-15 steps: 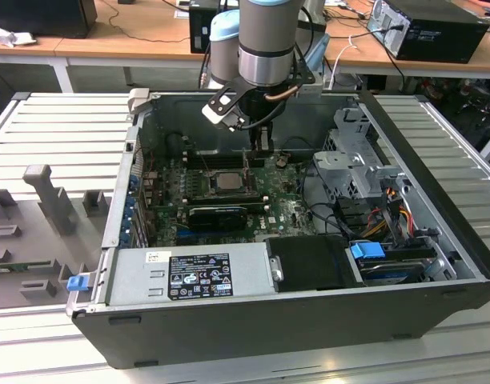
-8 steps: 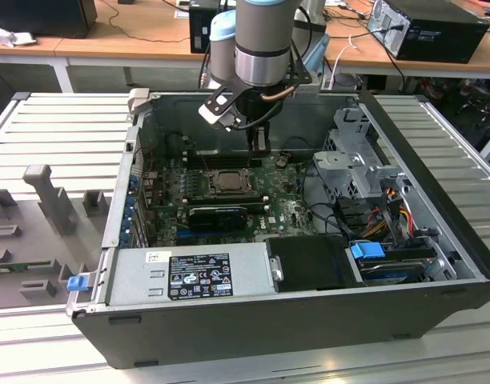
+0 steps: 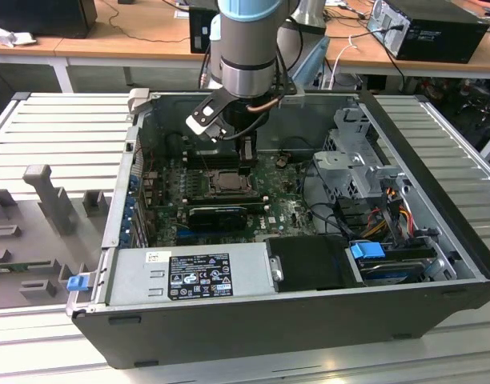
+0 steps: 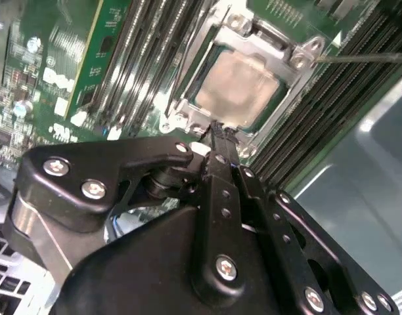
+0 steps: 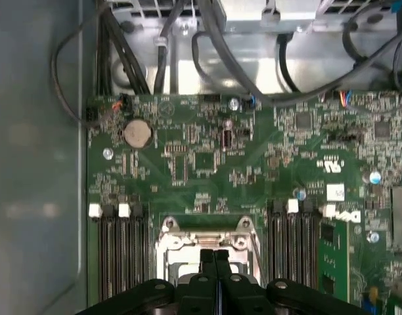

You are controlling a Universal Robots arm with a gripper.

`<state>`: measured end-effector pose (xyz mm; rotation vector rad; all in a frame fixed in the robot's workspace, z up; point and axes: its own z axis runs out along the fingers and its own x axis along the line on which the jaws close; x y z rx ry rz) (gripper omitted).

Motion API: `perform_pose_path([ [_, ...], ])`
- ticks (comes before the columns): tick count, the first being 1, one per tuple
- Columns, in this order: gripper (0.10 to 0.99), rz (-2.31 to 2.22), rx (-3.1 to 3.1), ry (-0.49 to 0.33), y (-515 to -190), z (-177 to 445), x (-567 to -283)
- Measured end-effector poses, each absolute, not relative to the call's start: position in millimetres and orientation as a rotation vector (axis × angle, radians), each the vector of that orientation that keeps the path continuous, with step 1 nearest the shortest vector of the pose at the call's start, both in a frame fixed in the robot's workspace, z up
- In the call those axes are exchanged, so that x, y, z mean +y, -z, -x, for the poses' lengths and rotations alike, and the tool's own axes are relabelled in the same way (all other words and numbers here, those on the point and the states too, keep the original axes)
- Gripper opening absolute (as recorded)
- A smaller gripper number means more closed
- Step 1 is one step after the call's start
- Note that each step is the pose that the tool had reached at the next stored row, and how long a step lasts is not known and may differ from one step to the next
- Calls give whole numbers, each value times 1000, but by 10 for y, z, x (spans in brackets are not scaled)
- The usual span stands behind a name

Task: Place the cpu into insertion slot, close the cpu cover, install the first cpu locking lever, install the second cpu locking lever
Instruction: 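Close the cpu cover, then install the first cpu locking lever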

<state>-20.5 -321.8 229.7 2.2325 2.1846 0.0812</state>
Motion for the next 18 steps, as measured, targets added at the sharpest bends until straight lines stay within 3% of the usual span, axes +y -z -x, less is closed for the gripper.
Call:
perform_pose_path([
  [18, 106, -2232, 2185, -81, -2291, 430, -3209],
])
